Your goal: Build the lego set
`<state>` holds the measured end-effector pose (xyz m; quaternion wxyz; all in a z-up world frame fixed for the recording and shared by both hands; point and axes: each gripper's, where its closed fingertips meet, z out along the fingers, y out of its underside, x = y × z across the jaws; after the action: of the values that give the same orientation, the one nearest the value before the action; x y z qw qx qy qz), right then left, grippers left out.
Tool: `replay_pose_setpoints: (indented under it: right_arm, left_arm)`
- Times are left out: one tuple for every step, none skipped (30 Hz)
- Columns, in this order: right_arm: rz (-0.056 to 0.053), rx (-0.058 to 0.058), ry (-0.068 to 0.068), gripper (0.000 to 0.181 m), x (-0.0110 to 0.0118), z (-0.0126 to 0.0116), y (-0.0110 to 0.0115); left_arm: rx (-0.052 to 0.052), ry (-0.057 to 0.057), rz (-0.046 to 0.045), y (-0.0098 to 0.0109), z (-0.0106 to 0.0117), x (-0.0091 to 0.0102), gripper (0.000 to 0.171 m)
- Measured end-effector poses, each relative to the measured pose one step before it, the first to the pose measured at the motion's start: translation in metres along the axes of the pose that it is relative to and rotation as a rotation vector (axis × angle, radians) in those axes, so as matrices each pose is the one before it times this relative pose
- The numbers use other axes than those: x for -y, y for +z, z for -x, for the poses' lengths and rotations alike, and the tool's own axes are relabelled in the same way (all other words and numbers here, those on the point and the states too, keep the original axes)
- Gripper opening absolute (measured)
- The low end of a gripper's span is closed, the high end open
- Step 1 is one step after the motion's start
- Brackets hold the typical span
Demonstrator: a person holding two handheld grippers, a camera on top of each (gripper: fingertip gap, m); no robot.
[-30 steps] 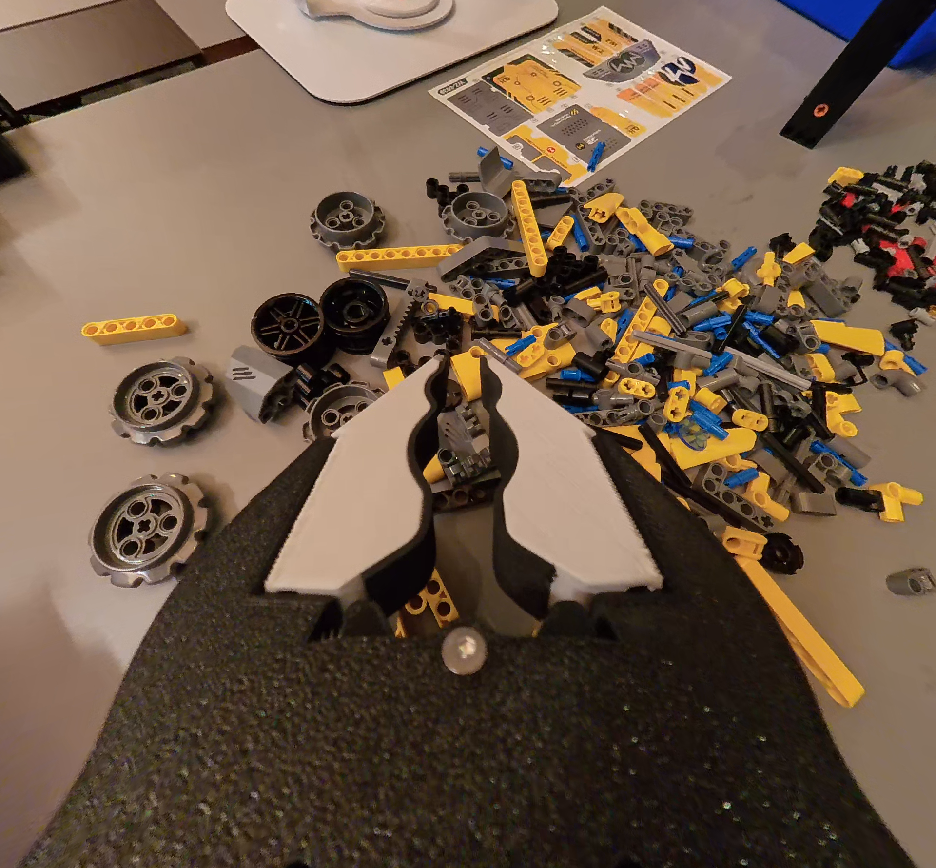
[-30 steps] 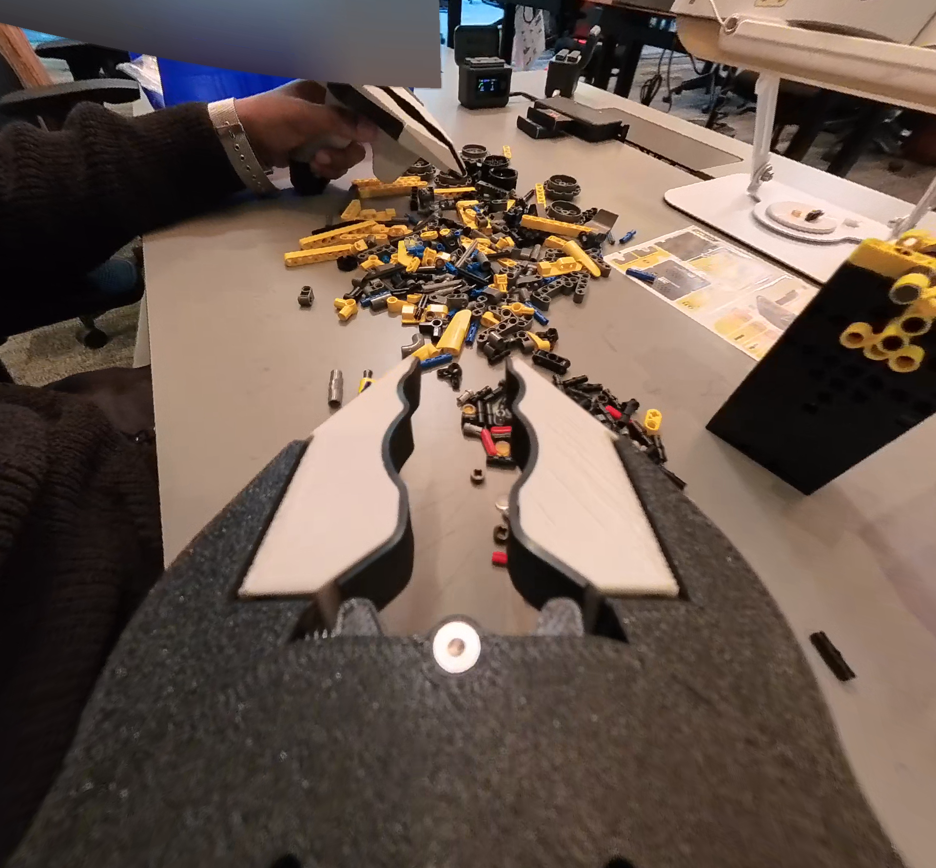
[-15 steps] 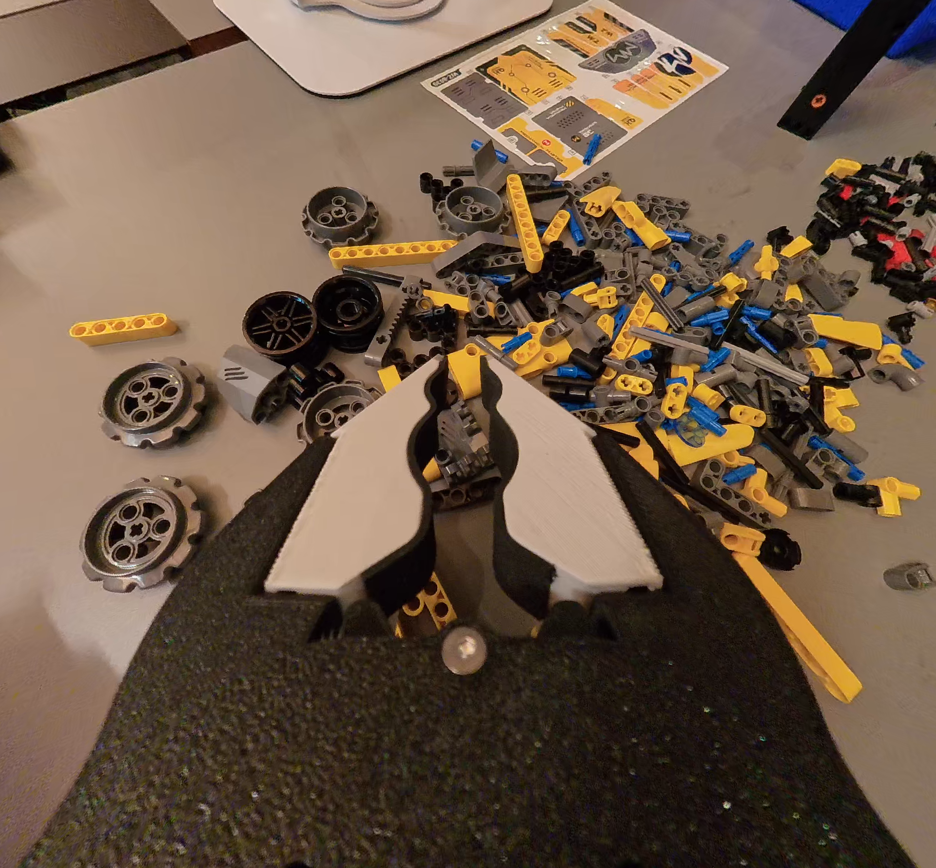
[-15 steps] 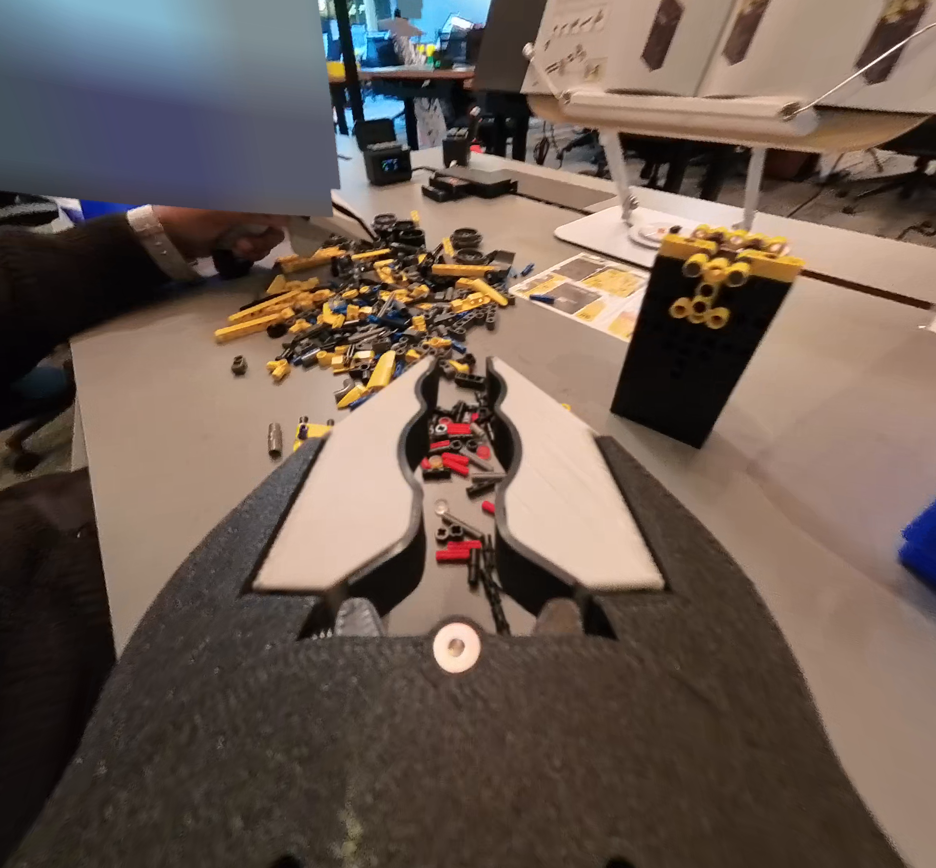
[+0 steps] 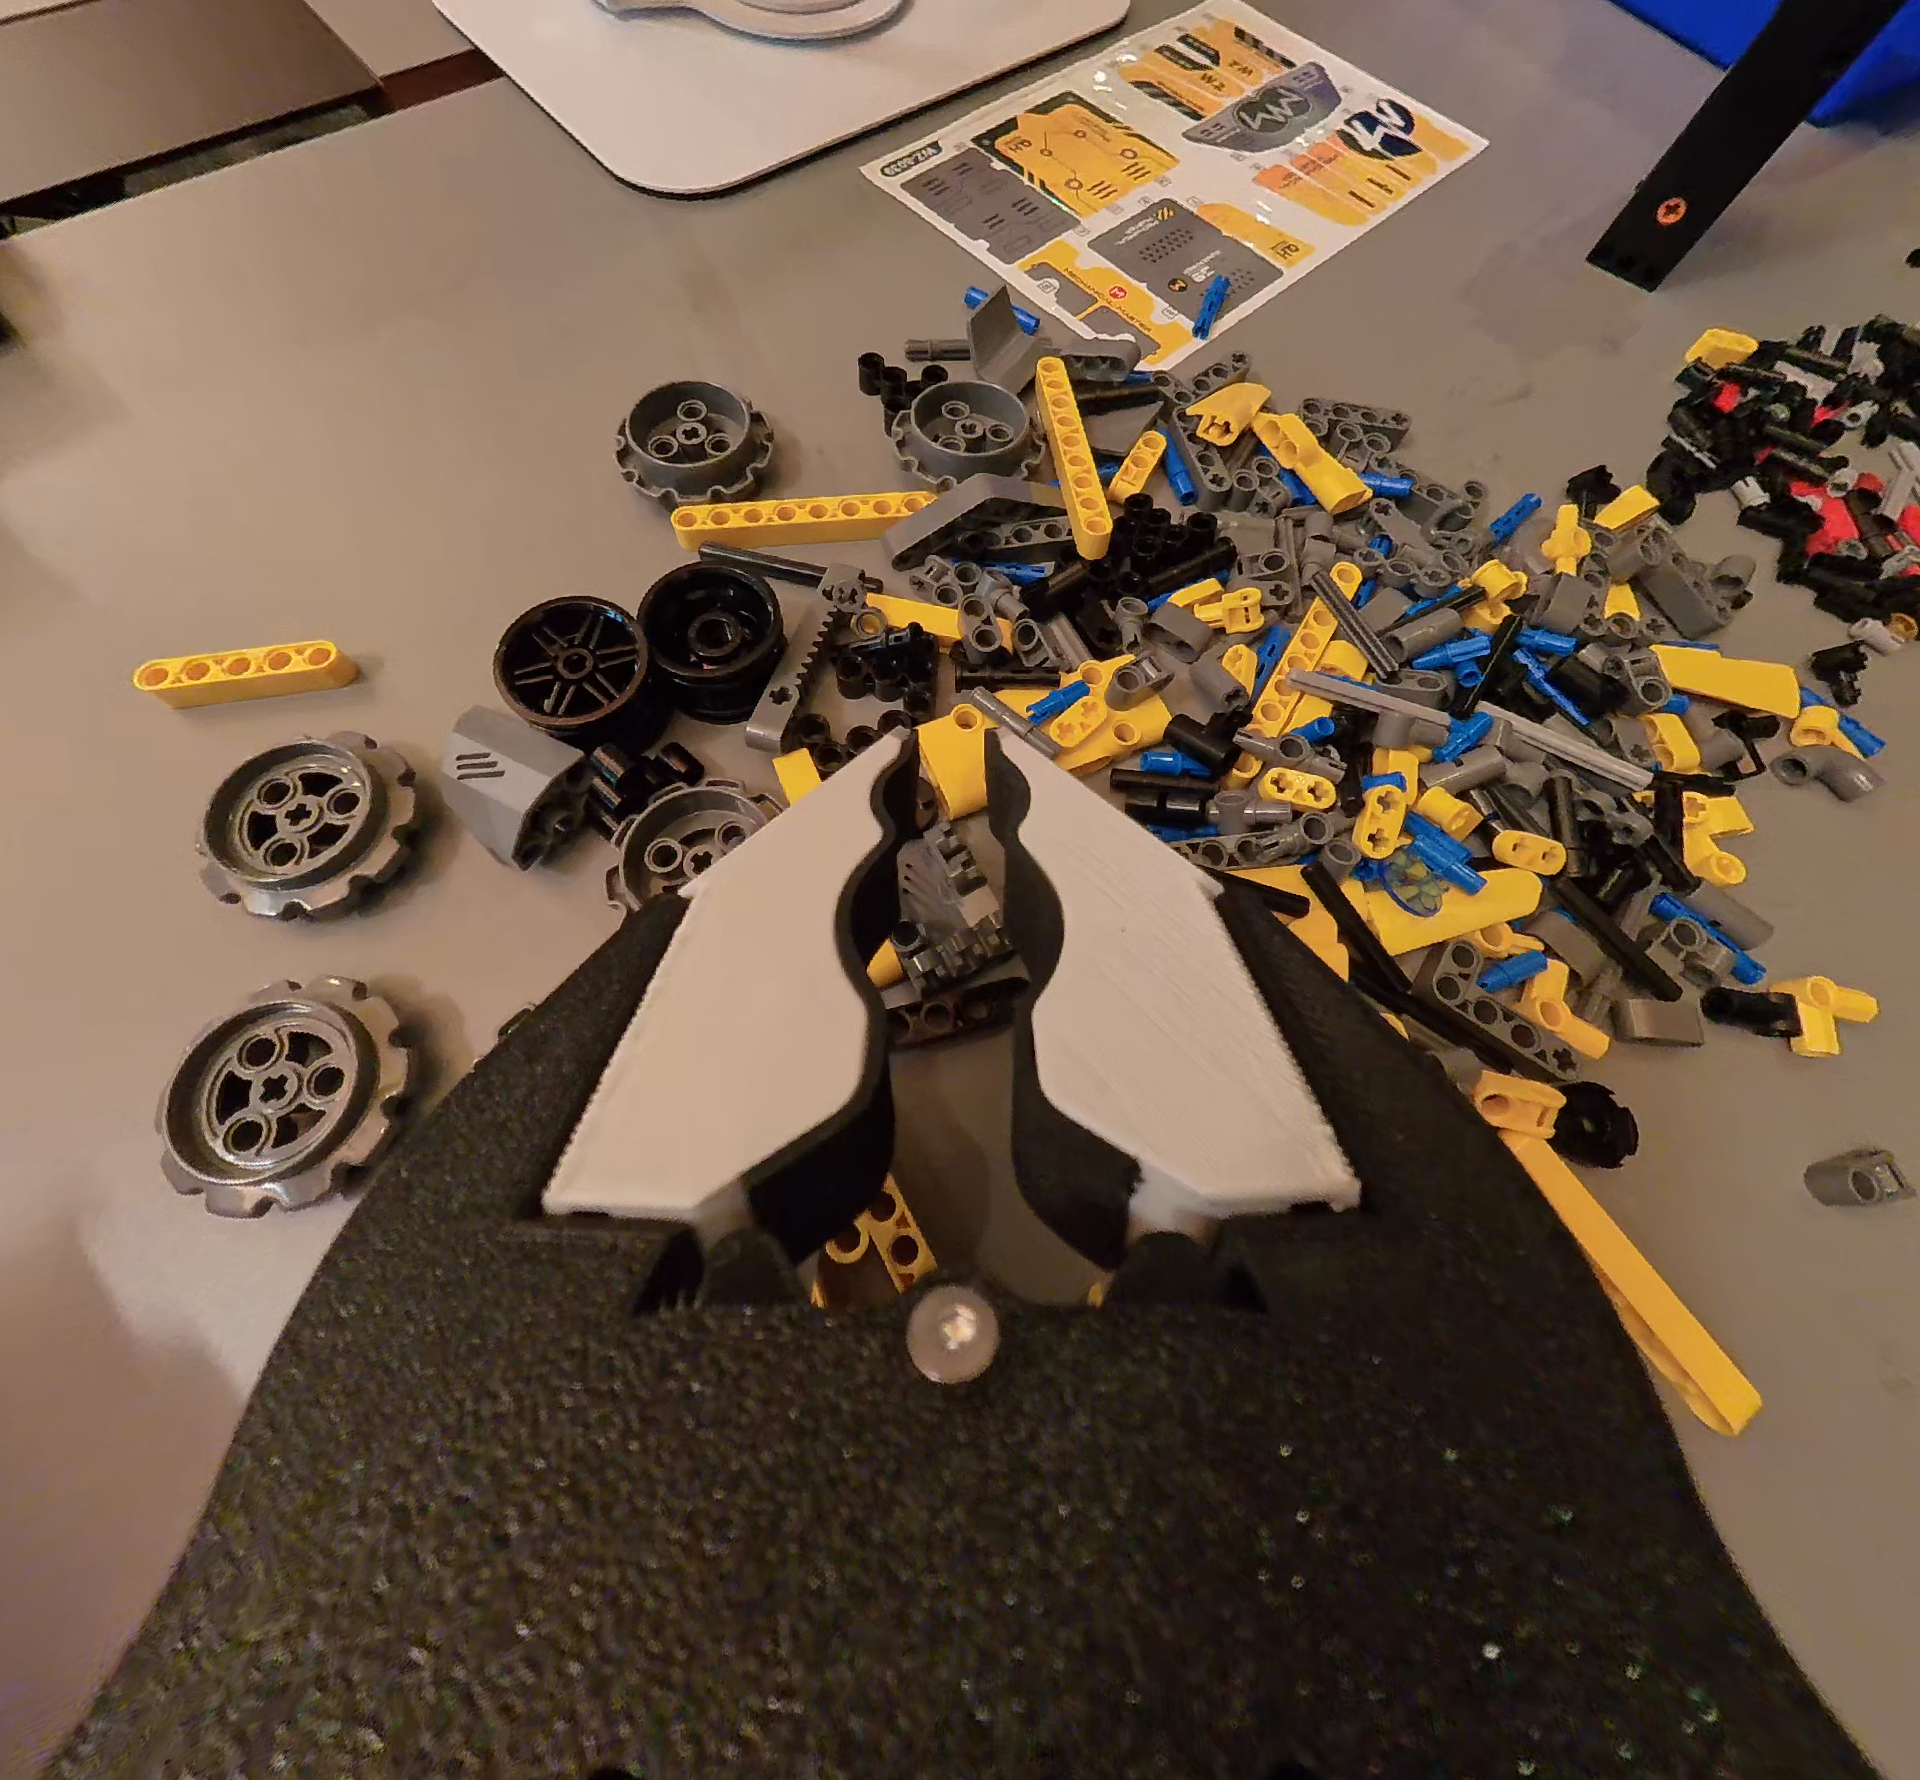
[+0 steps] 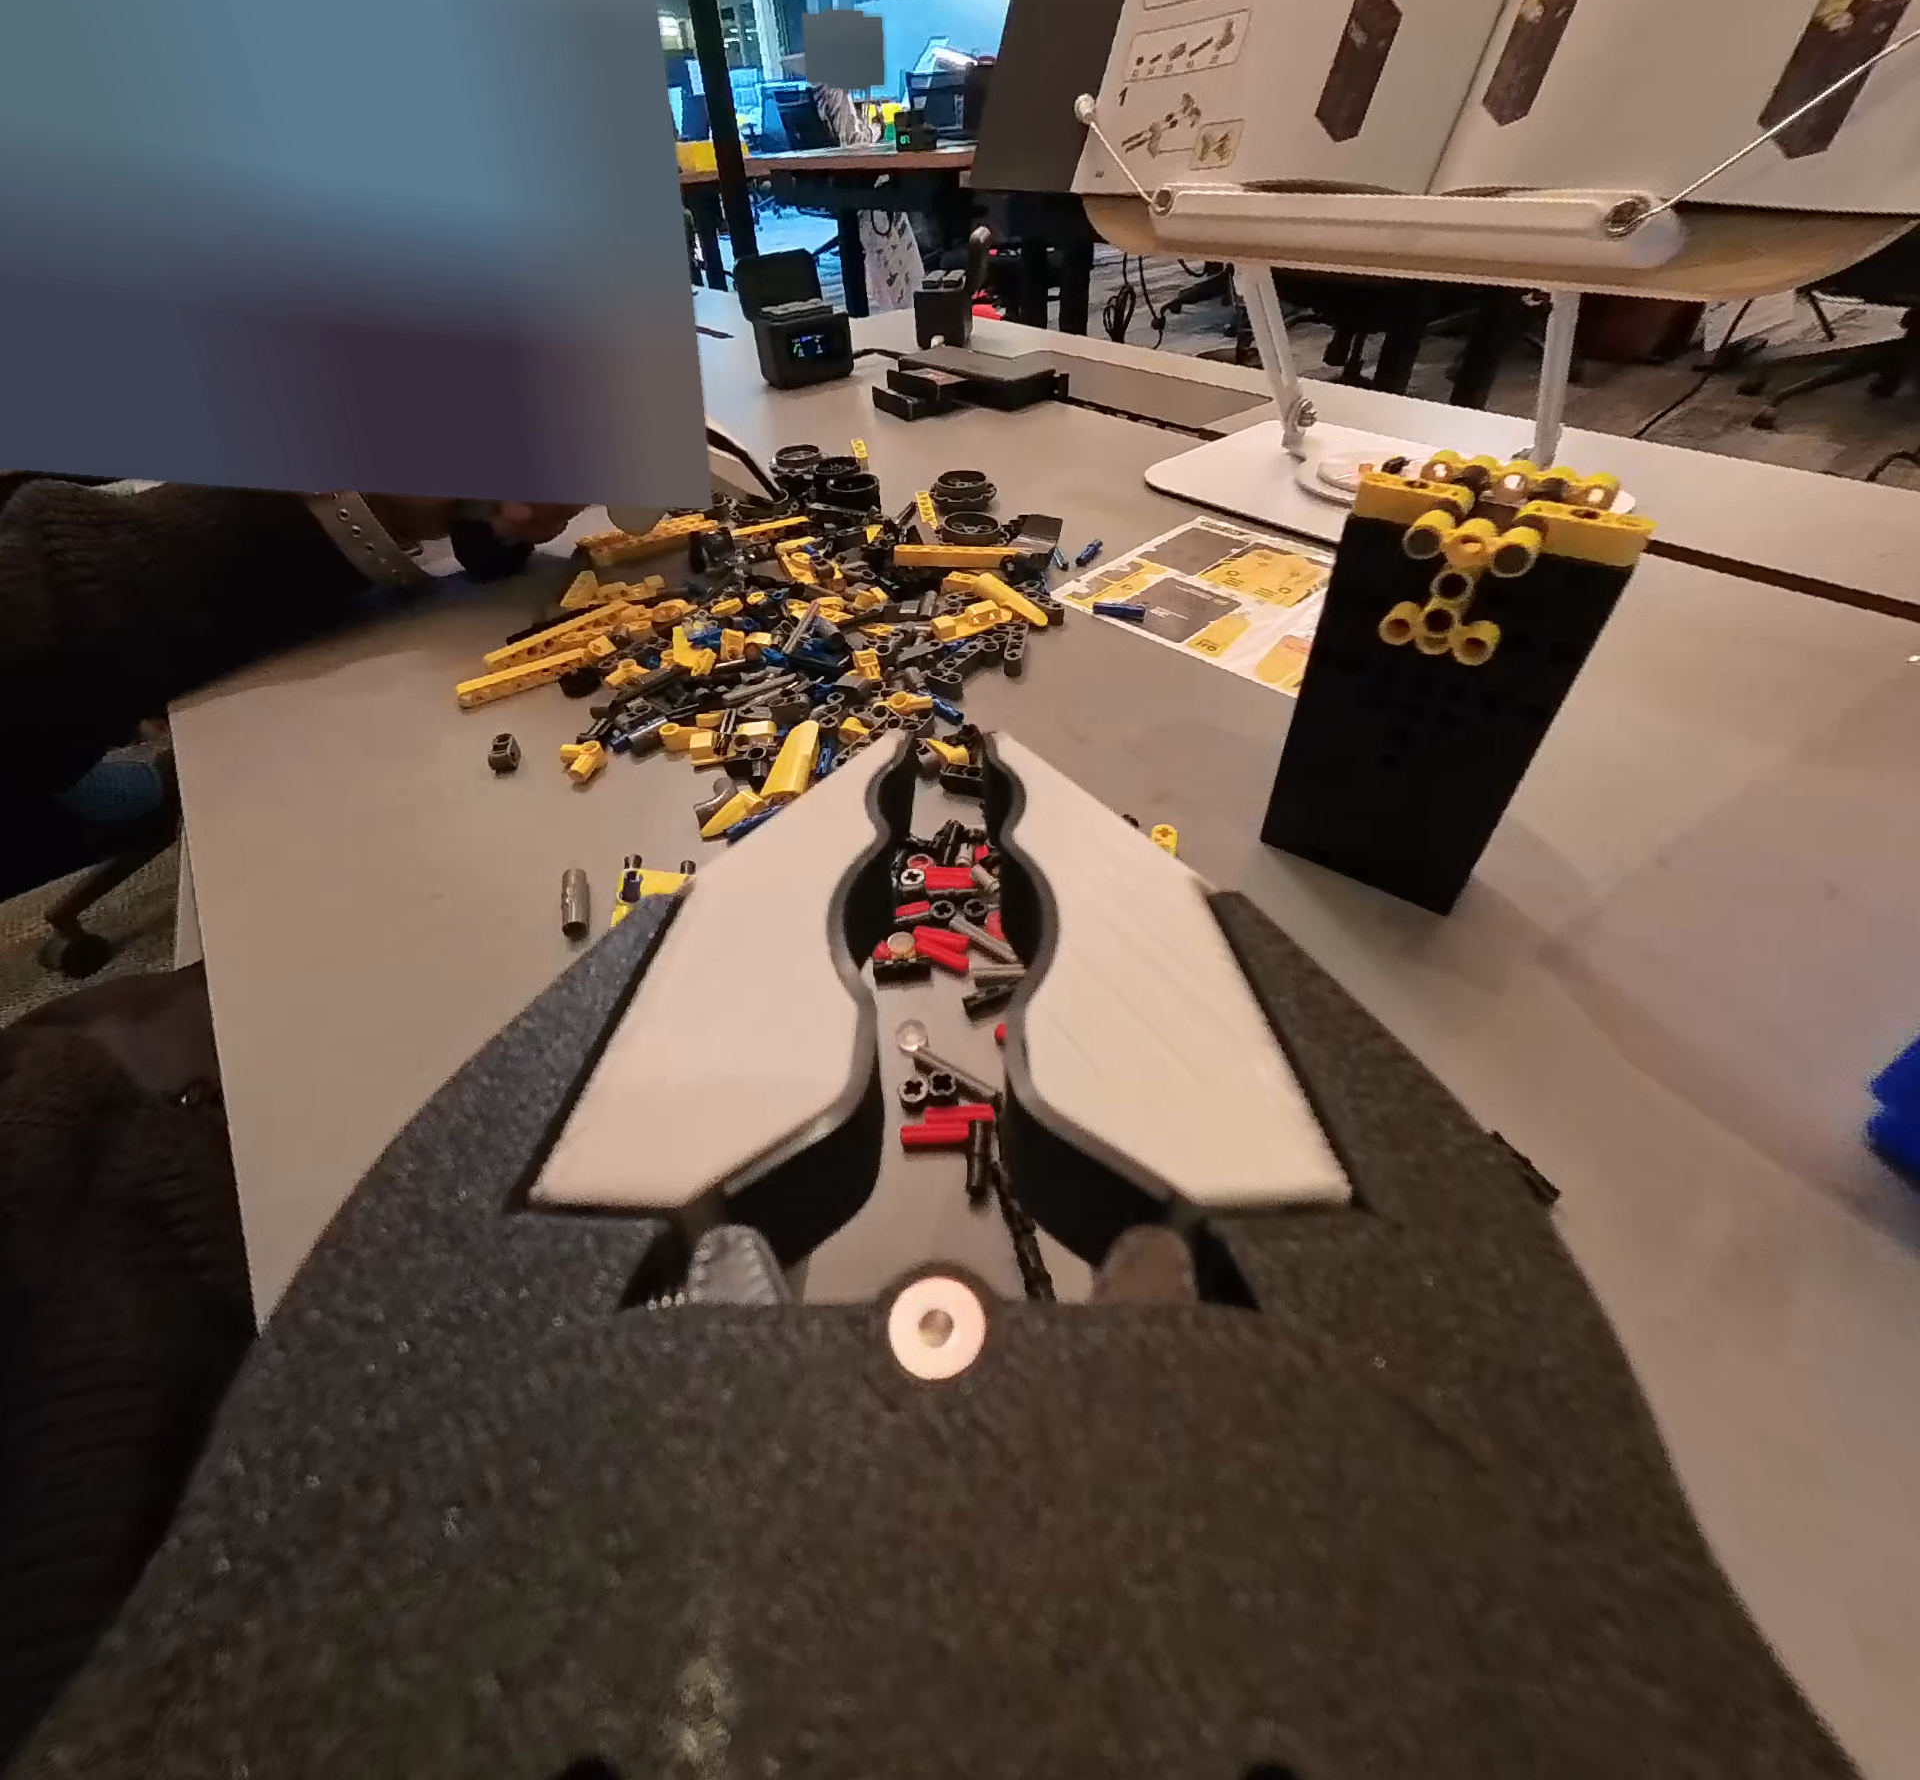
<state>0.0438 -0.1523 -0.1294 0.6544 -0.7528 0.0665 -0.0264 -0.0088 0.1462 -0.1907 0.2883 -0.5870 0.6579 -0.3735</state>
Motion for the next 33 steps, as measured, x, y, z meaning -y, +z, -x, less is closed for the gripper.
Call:
replay_pose_setpoints:
  right_arm:
    - [-0.0013, 0.0016, 0.0021, 0.012, 0.00017, -0.00007, -0.00015]
    - [-0.0010, 0.0026, 0.0035, 0.012, 0.00005, 0.00008, -0.00005]
    - [0.0004, 0.0043, 0.0042, 0.012, -0.00001, 0.00019, -0.00004]
    - [0.0018, 0.0047, 0.0032, 0.012, -0.00037, 0.00042, 0.00025]
    - [0.0031, 0.0031, 0.0011, 0.012, -0.00035, 0.00037, 0.00029]
    - [0.0044, 0.0009, -0.0012, 0.012, -0.00060, 0.00025, 0.00058]
    - [0.0053, -0.0004, -0.0030, 0.012, -0.00075, 0.00033, 0.00047]
    - [0.0049, -0.0004, -0.0045, 0.012, -0.00059, 0.00045, 0.00056]
    - [0.0037, -0.0006, -0.0055, 0.012, -0.00046, 0.00052, 0.00043]
    - [0.0022, -0.0010, -0.0056, 0.012, -0.00029, 0.00042, 0.00024]
    - [0.0012, -0.0010, -0.0048, 0.012, -0.00017, 0.00045, 0.00011]
    - [0.0010, -0.0006, -0.0030, 0.012, -0.00002, 0.00025, 0.00015]
    - [0.0014, 0.0006, -0.0010, 0.012, -0.00025, 0.00014, 0.00020]
    - [0.0018, 0.0015, 0.0004, 0.012, -0.00020, 0.00018, 0.00018]
    - [0.0016, 0.0017, 0.0006, 0.012, -0.00027, 0.00022, 0.00021]
    - [0.0010, 0.0010, 0.0001, 0.012, -0.00011, 0.00006, 0.00004]
    - [0.0003, -0.0001, -0.0004, 0.012, -0.00004, 0.00006, 0.00006]
    - [0.0003, -0.0006, -0.0003, 0.012, -0.00003, -0.00010, 0.00007]
    - [0.0009, -0.0001, 0.0001, 0.012, -0.00011, -0.00009, 0.00004]
    - [0.0016, 0.0003, 0.0005, 0.012, -0.00017, 0.00001, 0.00019]
    - [0.0019, 0.0002, 0.0005, 0.012, -0.00030, 0.00000, 0.00019]
    - [0.0017, 0.0001, 0.0001, 0.012, -0.00019, -0.00004, 0.00018]
    - [0.0014, -0.0001, -0.0003, 0.012, -0.00015, 0.00000, 0.00019]
    - [0.0011, -0.0002, -0.0007, 0.012, -0.00022, 0.00004, 0.00013]
    - [0.0007, -0.0002, -0.0010, 0.012, -0.00007, 0.00012, 0.00013]
    - [0.0005, -0.0003, -0.0010, 0.012, -0.00008, 0.00009, -0.00005]
    - [0.0002, -0.0001, -0.0007, 0.012, -0.00001, 0.00004, 0.00008]
    - [0.0000, 0.0001, -0.0003, 0.012, 0.00009, -0.00001, -0.00002]
    - [0.0002, 0.0005, 0.0001, 0.012, -0.00011, 0.00009, 0.00010]
    - [0.0005, 0.0008, 0.0002, 0.012, -0.00006, 0.00002, -0.00002]
    - [0.0007, 0.0006, 0.0001, 0.012, -0.00006, 0.00011, 0.00015]
    - [0.0008, 0.0003, 0.0000, 0.012, -0.00010, 0.00006, 0.00004]
    - [0.0011, 0.0002, -0.0001, 0.012, -0.00011, 0.00004, 0.00012]
  left_arm:
    - [-0.0001, 0.0009, 0.00090, 0.00019, -0.00012, -0.00009, 0.012]
    - [-0.0003, 0.0010, 0.00041, 0.00000, -0.00017, -0.00005, 0.012]
    - [-0.0008, 0.0021, -0.00068, -0.00004, -0.00028, 0.00013, 0.012]
    - [-0.0012, 0.0037, -0.00218, -0.00027, -0.00059, 0.00021, 0.012]
    - [-0.0003, 0.0038, -0.00218, -0.00019, -0.00044, 0.00027, 0.012]
    - [0.0007, 0.0026, -0.00023, 0.00000, -0.00014, -0.00001, 0.012]
    - [0.0004, 0.0014, 0.00170, 0.00016, -0.00021, -0.00019, 0.012]
    - [0.0002, 0.0009, 0.00263, 0.00028, -0.00004, -0.00030, 0.012]
    - [0.0003, 0.0008, 0.00270, 0.00033, -0.00003, -0.00039, 0.012]
    - [0.0005, 0.0008, 0.00231, 0.00027, -0.00010, -0.00017, 0.012]
    - [0.0007, 0.0008, 0.00170, 0.00019, 0.00000, -0.00028, 0.012]
    - [0.0011, 0.0009, 0.00066, 0.00007, 0.00003, -0.00003, 0.012]
    - [0.0009, 0.0006, -0.00007, -0.00006, 0.00006, -0.00004, 0.012]
    - [0.0004, 0.0003, -0.00032, 0.00004, -0.00003, 0.00005, 0.012]
    - [-0.0004, 0.0002, -0.00023, -0.00007, -0.00006, -0.00002, 0.012]
    - [-0.0010, 0.0006, -0.00002, 0.00002, -0.00020, 0.00001, 0.012]
    - [-0.0012, 0.0012, 0.00011, 0.00002, -0.00028, -0.00001, 0.012]
    - [-0.0005, 0.0013, 0.00024, 0.00001, -0.00018, -0.00002, 0.012]
    - [0.0000, 0.0012, 0.00042, 0.00007, -0.00020, -0.00013, 0.012]
    - [-0.0001, 0.0014, 0.00107, 0.00005, -0.00019, -0.00008, 0.012]
    - [0.0001, 0.0017, 0.00147, 0.00022, -0.00012, -0.00024, 0.012]
    - [0.0005, 0.0021, 0.00144, 0.00018, -0.00014, -0.00015, 0.012]
    - [0.0007, 0.0021, 0.00163, 0.00010, -0.00023, -0.00022, 0.012]
    - [0.0010, 0.0023, 0.00110, 0.00014, -0.00017, -0.00015, 0.012]
    - [0.0007, 0.0028, -0.00054, -0.00005, -0.00022, 0.00000, 0.012]
    - [0.0001, 0.0023, -0.00207, -0.00017, -0.00017, 0.00031, 0.012]
    - [0.0002, 0.0003, -0.00210, -0.00023, -0.00002, 0.00015, 0.012]
    - [-0.0004, -0.0019, -0.00072, -0.00013, 0.00010, 0.00011, 0.012]
    - [-0.0008, -0.0030, -0.00003, 0.00005, 0.00028, -0.00007, 0.012]
    - [-0.0004, -0.0029, -0.00082, -0.00010, 0.00022, 0.00003, 0.012]
    - [0.0002, -0.0023, -0.00162, -0.00017, 0.00023, 0.00017, 0.012]
    - [-0.0001, -0.0016, -0.00155, -0.00017, 0.00023, 0.00016, 0.012]
    - [-0.0004, -0.0013, -0.00063, -0.00007, 0.00004, 0.00002, 0.012]
